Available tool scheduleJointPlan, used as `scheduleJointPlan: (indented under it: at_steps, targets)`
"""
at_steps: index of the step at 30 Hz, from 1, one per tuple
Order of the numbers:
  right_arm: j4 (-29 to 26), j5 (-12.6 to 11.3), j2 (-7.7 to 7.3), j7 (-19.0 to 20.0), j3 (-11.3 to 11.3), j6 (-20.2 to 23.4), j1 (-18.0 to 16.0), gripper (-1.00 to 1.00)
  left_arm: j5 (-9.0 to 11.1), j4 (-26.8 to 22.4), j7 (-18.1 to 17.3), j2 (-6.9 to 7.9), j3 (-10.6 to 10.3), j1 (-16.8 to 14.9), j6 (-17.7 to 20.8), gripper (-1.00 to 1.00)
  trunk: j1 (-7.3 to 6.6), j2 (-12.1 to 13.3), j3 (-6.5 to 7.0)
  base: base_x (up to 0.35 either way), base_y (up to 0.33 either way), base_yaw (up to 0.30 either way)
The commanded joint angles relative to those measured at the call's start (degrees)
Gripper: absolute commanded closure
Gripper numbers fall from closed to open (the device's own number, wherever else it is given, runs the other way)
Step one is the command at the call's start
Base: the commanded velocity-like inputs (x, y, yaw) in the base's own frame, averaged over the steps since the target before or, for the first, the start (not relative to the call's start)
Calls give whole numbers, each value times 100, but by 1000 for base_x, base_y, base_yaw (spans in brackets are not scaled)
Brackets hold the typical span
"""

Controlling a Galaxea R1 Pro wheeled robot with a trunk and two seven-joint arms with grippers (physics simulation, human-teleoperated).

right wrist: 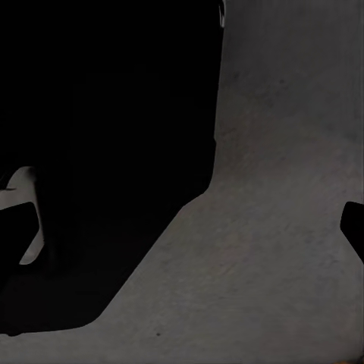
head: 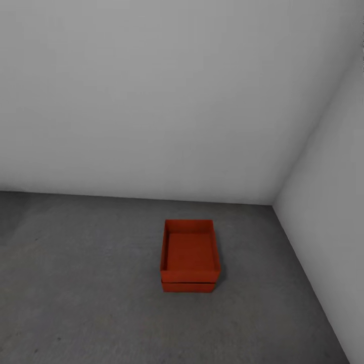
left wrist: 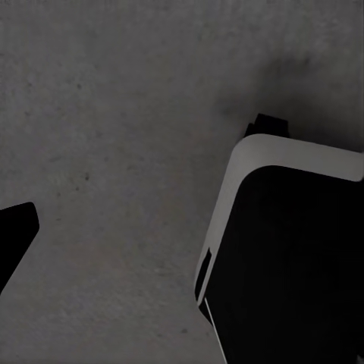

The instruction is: Move the two storage containers from the living room to the garage. In the garage, place one container on the floor and stack the other container on top of it (either order is fine).

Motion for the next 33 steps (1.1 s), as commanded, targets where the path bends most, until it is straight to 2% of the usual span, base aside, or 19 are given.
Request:
scheduleJointPlan:
  at_steps: [1,14,16,19,22,25,28,33]
  targets:
    - [18,-2,3,-31,44,-24,-8,-100,34,-3,13,2,-17,-3,21,-100,3,-9,1,0,0,0]
    - [18,0,17,-23,44,-20,-8,-100,69,2,-5,-38,-5,5,19,-100,3,-9,120,0,0,0]
    - [18,-3,24,-23,41,-20,-8,-100,77,11,-15,-67,-2,135,15,-100,3,-9,139,0,0,0]
    - [18,-9,32,-23,37,-20,-8,-100,67,13,-86,-88,0,503,4,-100,3,-9,166,0,0,0]
    - [18,-17,39,-23,36,-20,-8,-100,72,14,-415,-110,1,845,-144,-100,3,-9,194,0,0,0]
    - [18,-21,42,-23,35,-20,-8,-100,85,19,-753,-103,1,983,-381,-100,3,-9,221,0,0,0]
    - [18,-24,38,-23,35,-20,-8,-100,91,20,-949,-100,1,1050,-512,-100,3,-9,249,0,0,0]
    - [18,-30,26,-23,28,-20,-8,-100,95,22,-1056,-110,1,1088,-610,-100,3,-9,295,0,0,0]
